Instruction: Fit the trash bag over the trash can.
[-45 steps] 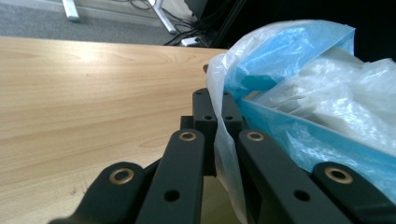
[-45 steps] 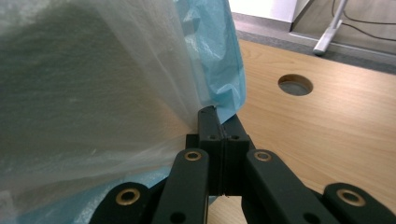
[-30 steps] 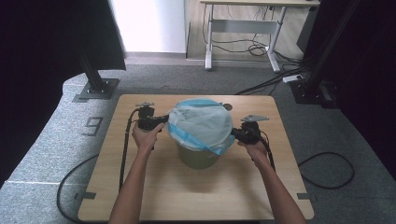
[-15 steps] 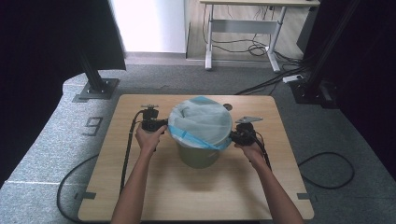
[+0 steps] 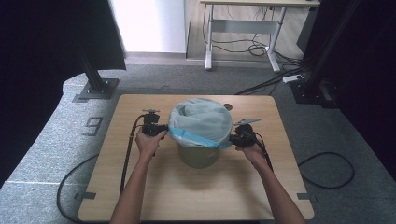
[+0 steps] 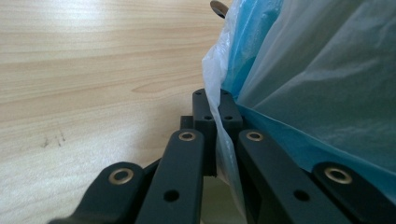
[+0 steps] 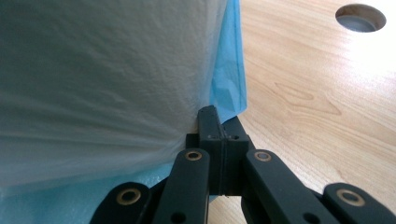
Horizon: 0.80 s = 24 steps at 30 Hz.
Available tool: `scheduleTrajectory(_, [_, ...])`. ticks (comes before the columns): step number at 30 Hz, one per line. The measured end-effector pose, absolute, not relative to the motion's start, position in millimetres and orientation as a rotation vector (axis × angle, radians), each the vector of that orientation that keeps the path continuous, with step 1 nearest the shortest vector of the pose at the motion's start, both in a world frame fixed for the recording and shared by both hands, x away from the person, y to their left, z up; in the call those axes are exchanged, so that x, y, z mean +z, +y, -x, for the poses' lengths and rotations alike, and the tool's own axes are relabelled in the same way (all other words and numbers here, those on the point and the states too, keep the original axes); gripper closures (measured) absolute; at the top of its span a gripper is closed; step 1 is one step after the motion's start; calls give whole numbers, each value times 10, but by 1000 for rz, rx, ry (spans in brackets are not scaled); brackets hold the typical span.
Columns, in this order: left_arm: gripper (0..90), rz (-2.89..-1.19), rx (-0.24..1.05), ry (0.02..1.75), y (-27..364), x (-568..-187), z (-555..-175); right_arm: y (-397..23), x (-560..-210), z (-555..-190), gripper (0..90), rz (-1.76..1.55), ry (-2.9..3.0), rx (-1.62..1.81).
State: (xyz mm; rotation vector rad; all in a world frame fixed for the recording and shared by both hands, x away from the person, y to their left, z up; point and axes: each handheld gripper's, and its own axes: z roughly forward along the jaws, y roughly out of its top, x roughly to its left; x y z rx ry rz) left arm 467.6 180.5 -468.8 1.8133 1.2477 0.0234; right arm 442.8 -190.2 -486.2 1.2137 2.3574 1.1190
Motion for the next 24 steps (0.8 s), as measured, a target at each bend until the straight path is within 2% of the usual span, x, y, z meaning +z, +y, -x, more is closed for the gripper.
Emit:
scheduleTrajectory(6, [895,-1832,27,1244,1832,-4671,-4628,-1905,-4869,-4412,877,-1226,2378,1081])
scheduleTrajectory(7, [895,-1836,31,1242,1833,-4664,-4618,-1913,-4870,-4407,857,-1228,2370,1078])
scheduleTrajectory(9, [894,-1836,43,1240,1843,-4650,-4599,-1937,-4872,-4377,761,-1218,2331,1079])
scheduleTrajectory(14, [894,-1819,59,1228,1926,-4609,-4563,-2110,-4856,-4224,662,-1241,2179,1192])
scheduleTrajectory(24, [893,-1814,101,1210,1970,-4521,-4493,-2303,-4586,-3706,574,-1083,2051,1414])
